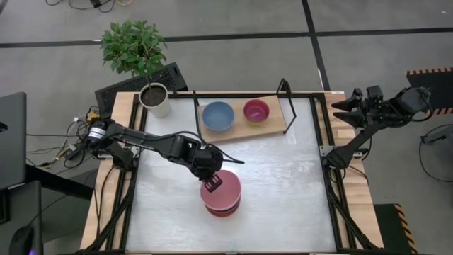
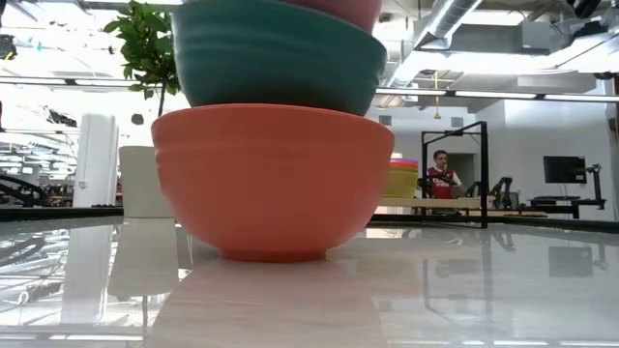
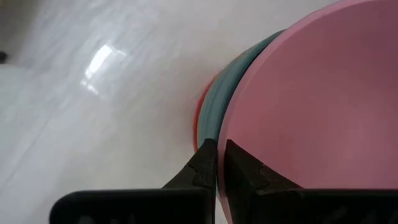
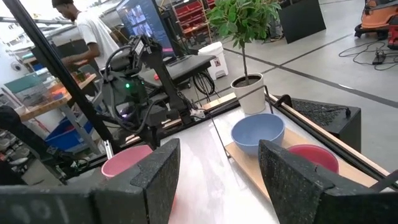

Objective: Place and stack bowls onto a shelf
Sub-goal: Stack the big pink bowl on top of the big blue bowl on the shelf

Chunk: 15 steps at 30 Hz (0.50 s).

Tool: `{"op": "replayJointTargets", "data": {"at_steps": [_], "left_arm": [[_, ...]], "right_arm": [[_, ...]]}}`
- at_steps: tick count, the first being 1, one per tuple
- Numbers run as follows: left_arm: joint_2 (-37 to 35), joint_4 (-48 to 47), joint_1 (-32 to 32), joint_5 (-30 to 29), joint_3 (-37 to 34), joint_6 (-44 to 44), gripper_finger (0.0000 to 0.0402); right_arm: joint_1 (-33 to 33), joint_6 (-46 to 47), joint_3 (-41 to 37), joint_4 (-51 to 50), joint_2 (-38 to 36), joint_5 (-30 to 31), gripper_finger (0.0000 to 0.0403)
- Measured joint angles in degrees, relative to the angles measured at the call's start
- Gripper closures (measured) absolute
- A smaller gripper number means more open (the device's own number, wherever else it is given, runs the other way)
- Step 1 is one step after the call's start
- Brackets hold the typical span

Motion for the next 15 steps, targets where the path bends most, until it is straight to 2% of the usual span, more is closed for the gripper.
{"op": "replayJointTargets", "data": {"at_steps": [8,15], "left_arm": [[5.1,0.7,-0.1,3.4,-0.1,3.4,0.0401],[6.0,0.7,0.8,-0.5,-0.1,5.7,0.0397]], "right_arm": [[0.0,-0.1,0.0,-0.3,0.0,0.0,0.0161],[0.0,-0.1,0.0,-0.4,0.0,0.0,0.0161]]}}
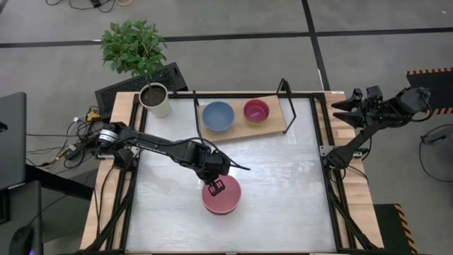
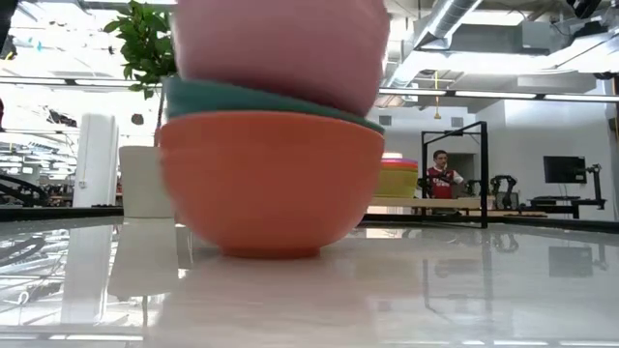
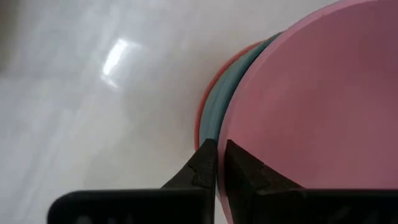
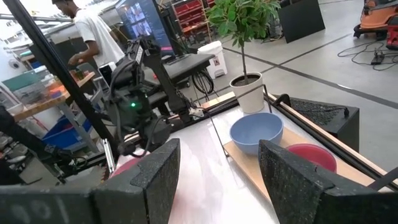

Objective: Place and stack bowls onto a shelf
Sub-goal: Stack the big pink bowl on top of the big blue bowl on the shelf

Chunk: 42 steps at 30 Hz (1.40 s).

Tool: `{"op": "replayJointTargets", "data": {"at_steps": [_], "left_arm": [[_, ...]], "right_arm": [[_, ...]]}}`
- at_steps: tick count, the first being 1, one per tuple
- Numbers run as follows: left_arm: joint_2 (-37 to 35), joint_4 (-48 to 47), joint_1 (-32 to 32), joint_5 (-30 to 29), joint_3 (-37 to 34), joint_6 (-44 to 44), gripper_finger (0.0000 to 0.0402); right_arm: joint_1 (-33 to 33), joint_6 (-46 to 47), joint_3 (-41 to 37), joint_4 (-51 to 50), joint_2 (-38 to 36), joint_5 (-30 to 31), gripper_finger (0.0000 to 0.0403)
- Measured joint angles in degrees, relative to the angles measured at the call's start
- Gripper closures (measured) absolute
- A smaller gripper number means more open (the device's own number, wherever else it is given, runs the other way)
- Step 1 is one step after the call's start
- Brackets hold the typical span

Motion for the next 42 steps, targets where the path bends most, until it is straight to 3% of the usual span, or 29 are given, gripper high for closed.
{"op": "replayJointTargets", "data": {"at_steps": [12,25,37,42], "left_arm": [[-0.5,2.4,0.2,-4.1,0.1,2.3,0.0286],[-0.5,2.0,0.8,-6.7,0.1,4.0,0.029],[-0.5,2.0,0.8,-5.9,0.1,6.5,0.0226],[-0.5,1.6,0.8,-8.6,0.0,5.3,0.0241]], "right_arm": [[0.0,-0.4,0.0,0.0,0.0,0.0,0.0161],[0.0,0.0,0.0,0.0,0.0,0.0,0.0161],[0.0,0.0,0.0,0.0,0.0,0.0,0.0161],[0.0,0.0,0.0,0.0,0.0,0.0,0.0161]]}}
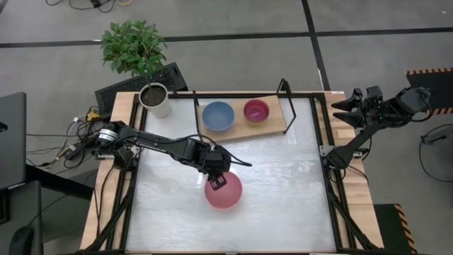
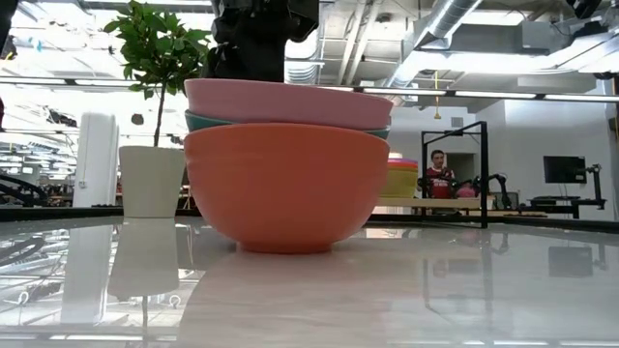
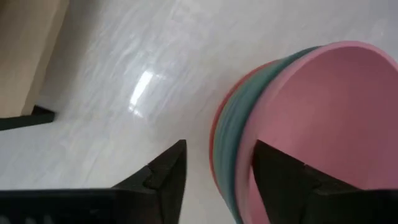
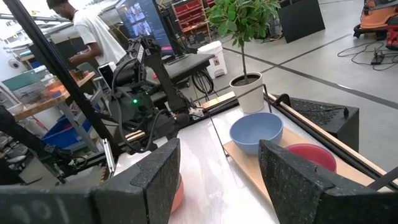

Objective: Place and stack bowls onto a shelf
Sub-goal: Stack the big pink bowl on top of the big blue bowl on the shelf

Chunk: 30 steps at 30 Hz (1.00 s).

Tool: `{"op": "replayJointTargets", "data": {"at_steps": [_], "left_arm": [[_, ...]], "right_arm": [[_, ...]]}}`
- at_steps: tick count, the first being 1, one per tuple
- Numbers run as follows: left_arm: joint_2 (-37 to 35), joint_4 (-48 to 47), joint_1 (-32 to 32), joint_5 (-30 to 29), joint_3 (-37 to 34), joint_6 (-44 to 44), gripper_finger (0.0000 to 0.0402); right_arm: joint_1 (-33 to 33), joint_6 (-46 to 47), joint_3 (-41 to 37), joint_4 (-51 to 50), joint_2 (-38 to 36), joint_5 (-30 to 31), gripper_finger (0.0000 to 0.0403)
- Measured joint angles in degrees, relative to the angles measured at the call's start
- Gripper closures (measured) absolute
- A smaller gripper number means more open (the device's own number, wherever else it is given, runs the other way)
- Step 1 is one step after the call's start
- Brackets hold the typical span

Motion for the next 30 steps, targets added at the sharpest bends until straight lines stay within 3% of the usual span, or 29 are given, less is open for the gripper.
{"op": "replayJointTargets", "data": {"at_steps": [9,18,26,30], "left_arm": [[0.0,0.0,0.1,-0.6,0.0,0.3,0.0391],[-0.6,-1.0,0.2,0.7,1.7,-3.1,0.04],[-0.8,-5.0,0.8,3.5,8.9,-6.2,0.0401],[-0.8,-8.0,2.5,1.2,13.4,-9.4,0.0401]], "right_arm": [[0.0,1.2,0.0,-2.2,0.0,0.0,0.0161],[0.0,1.2,0.0,-3.0,0.0,0.0,0.0161],[0.0,1.1,0.0,-3.0,0.0,0.0,0.0161],[0.0,1.0,0.0,-3.0,0.0,0.0,0.0161]]}}
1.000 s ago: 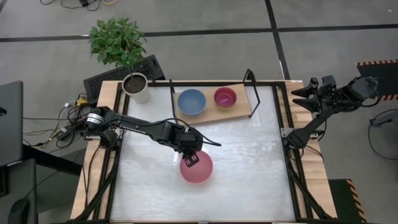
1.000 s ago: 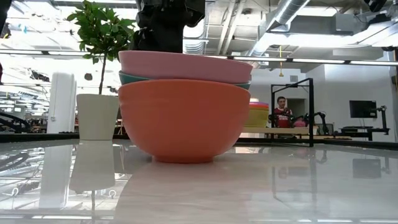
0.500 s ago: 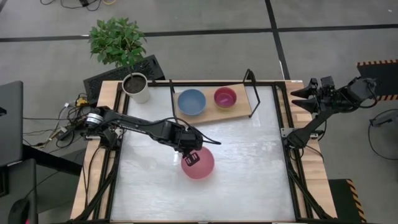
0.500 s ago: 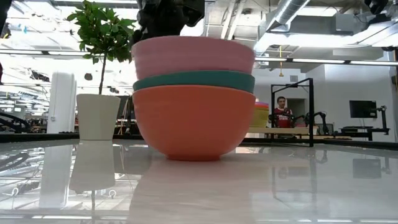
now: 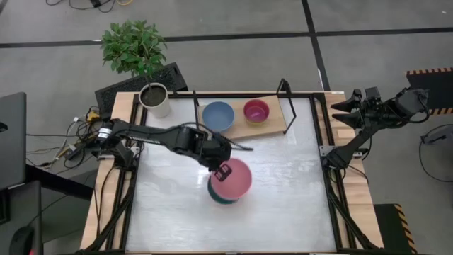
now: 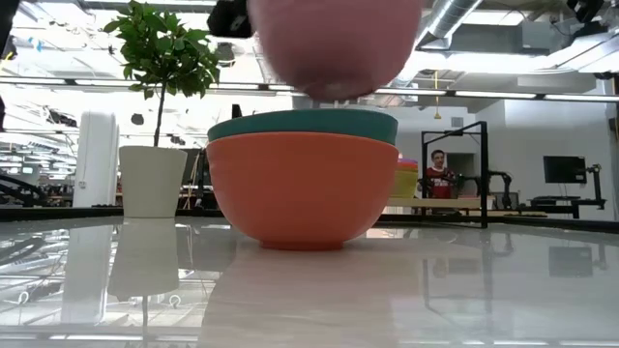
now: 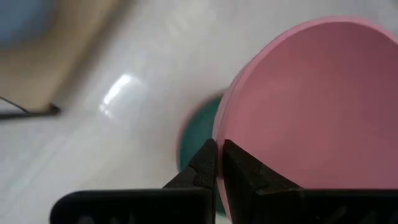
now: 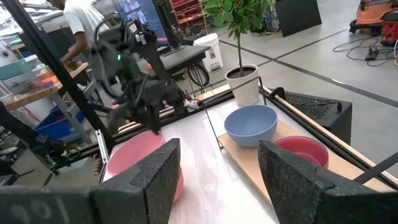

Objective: Place and stack bowls onto a shelf
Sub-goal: Stack the big pink bowl on top of the big blue bowl on the shelf

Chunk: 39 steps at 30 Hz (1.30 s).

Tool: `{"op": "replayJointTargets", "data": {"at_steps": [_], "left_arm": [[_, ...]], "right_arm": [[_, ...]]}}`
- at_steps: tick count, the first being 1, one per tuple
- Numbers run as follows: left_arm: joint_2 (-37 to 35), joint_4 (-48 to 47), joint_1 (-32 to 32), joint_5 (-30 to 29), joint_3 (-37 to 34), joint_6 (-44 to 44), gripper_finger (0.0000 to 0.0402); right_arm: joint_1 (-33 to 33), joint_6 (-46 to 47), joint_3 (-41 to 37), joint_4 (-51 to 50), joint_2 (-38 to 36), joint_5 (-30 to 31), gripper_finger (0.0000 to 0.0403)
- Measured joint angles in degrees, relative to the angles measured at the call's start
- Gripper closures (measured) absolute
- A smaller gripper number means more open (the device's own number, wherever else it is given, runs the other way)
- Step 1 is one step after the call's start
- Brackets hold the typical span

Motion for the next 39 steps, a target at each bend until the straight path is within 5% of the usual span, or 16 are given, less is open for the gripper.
{"op": "replayJointTargets", "data": {"at_steps": [9,13,30,39], "left_arm": [[0.0,-5.1,8.3,-7.8,12.5,-0.6,0.0401],[0.0,-8.6,13.3,-8.4,17.6,6.5,0.0401],[0.7,-9.4,36.4,12.3,21.2,47.4,0.0401],[6.3,-9.9,42.0,15.8,21.2,61.6,0.0401]], "right_arm": [[0.0,0.0,0.0,0.0,0.0,0.0,0.0161],[0.0,0.0,0.0,0.0,0.0,0.0,0.0161],[0.0,4.7,0.0,-3.7,0.0,3.8,0.0161],[0.0,5.6,0.0,-4.0,0.0,7.7,0.0161]]}}
